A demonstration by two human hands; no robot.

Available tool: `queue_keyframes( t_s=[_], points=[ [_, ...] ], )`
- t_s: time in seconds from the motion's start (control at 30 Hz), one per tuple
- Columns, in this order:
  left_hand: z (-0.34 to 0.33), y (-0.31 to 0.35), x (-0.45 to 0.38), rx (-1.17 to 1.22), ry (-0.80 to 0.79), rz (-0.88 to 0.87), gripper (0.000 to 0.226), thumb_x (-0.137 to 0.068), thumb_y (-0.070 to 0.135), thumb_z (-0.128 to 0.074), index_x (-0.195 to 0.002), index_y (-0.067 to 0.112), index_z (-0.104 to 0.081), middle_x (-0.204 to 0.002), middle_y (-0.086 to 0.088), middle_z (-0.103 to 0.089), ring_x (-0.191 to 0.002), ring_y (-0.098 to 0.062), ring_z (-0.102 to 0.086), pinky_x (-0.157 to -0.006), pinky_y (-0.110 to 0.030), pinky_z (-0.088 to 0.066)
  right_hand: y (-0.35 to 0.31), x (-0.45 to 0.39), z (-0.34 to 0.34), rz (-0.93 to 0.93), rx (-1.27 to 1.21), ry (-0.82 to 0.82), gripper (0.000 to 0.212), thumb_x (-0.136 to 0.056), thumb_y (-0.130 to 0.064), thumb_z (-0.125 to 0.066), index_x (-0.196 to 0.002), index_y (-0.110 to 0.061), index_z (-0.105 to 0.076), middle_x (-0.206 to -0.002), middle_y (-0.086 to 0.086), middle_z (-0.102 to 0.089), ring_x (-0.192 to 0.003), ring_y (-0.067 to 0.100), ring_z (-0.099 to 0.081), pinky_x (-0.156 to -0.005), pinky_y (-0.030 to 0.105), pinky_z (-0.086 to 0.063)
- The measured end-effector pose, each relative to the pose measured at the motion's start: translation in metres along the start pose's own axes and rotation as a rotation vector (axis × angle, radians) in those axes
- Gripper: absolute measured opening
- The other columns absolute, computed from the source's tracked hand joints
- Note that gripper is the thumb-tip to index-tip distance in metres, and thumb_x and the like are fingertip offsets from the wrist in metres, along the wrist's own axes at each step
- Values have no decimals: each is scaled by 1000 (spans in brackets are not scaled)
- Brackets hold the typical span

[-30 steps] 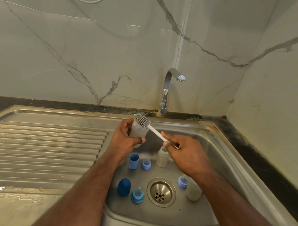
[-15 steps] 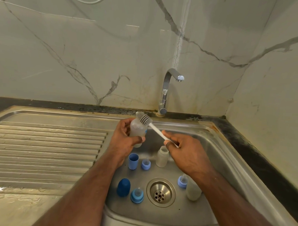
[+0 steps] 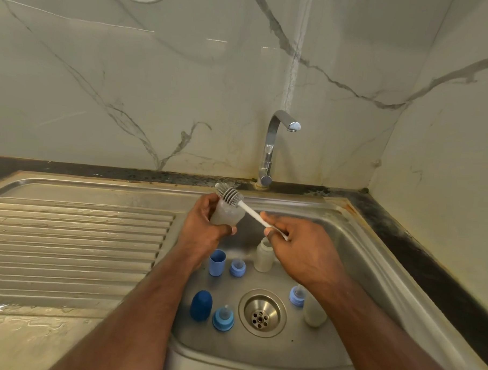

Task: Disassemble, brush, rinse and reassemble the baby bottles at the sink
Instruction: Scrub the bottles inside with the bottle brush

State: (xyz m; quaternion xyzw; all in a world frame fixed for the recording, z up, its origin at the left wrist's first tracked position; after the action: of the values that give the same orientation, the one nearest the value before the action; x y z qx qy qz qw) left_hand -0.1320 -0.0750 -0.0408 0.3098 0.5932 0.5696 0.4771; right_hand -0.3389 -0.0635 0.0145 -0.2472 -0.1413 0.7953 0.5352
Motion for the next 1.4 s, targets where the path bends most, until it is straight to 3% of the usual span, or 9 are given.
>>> queue_keyframes(
  t_s=[0.1,0.23,0.53,0.67,0.83,0.97,1.1,1.27,1.4],
  points=[
    [-1,1,1,22,-5,0,71,-71,-4,-85,-123,32,-54,-120,10,-65,-110,-9,-62,-75,-18,-56,8,-4,1,-54,25,5,40,-103,-40,-49,-143,-43,-50,-109,-9,-68,-82,5,-59,-81,27,-53],
    [0,1,-1,104,12,10,75,-71,-5,-85,-128,31,-51,-123,8,-60,-113,-14,-60,-82,-31,-58,8,-4,-4,-61,-82,5,38,-102,-39,-52,-140,-43,-53,-105,-14,-65,-76,1,-56,-72,20,-45],
    [-1,4,2,126,-24,-29,78,-76,-8,-81,-132,35,-48,-118,18,-55,-103,-9,-59,-65,-12,-53,9,-4,-13,-65,-239,-16,37,-100,-35,-56,-137,-42,-56,-87,-19,-63,-72,3,-58,-72,18,-46],
    [-1,1,2,139,0,-69,75,-73,-9,-83,-130,25,-48,-118,5,-56,-104,-13,-59,-69,-16,-56,14,-8,-15,-114,-148,-50,39,-101,-34,-54,-139,-41,-54,-109,-17,-68,-76,1,-56,-77,19,-47],
    [0,-2,-3,127,42,-93,75,-70,0,-89,-127,24,-46,-119,-1,-55,-101,-15,-59,-76,-23,-56,6,-2,-16,-45,-254,-22,37,-100,-36,-56,-137,-43,-56,-89,-16,-66,-72,5,-59,-67,16,-45],
    [2,-4,-3,162,86,-56,77,-69,3,-91,-125,29,-46,-124,-3,-54,-110,-21,-61,-86,-38,-61,13,-7,-16,-105,-132,-31,38,-101,-36,-54,-139,-43,-54,-118,-17,-68,-82,2,-60,-78,19,-49],
    [1,-5,-2,201,91,1,77,-69,4,-91,-124,32,-45,-125,-4,-54,-112,-26,-62,-90,-50,-60,7,-1,-16,-58,-195,-33,38,-100,-38,-55,-137,-45,-54,-94,-21,-66,-66,0,-56,-65,13,-42],
    [0,-1,0,274,25,28,76,-77,-3,-83,-131,37,-49,-124,4,-51,-110,-22,-62,-84,-48,-63,11,-7,-19,-103,-113,-19,39,-101,-37,-53,-139,-43,-53,-119,-17,-68,-81,1,-61,-71,16,-47],
    [-4,-1,-1,314,4,120,70,-82,-7,-76,-128,39,-49,-127,-5,-54,-114,-31,-63,-89,-52,-61,4,0,-23,-38,-175,-52,38,-101,-39,-54,-138,-47,-52,-106,-18,-69,-75,4,-61,-66,16,-47]
  ],
)
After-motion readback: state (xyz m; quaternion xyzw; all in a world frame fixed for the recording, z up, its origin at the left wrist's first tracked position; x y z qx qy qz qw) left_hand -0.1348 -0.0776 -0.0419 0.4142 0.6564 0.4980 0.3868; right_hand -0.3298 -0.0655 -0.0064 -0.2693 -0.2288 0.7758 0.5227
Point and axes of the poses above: each hand's wrist, its own x-axis away from the middle knuckle, its own z-axis out of the back of the hand, y = z × x, the point moved 2 cm from there along -x, towards the middle knuckle
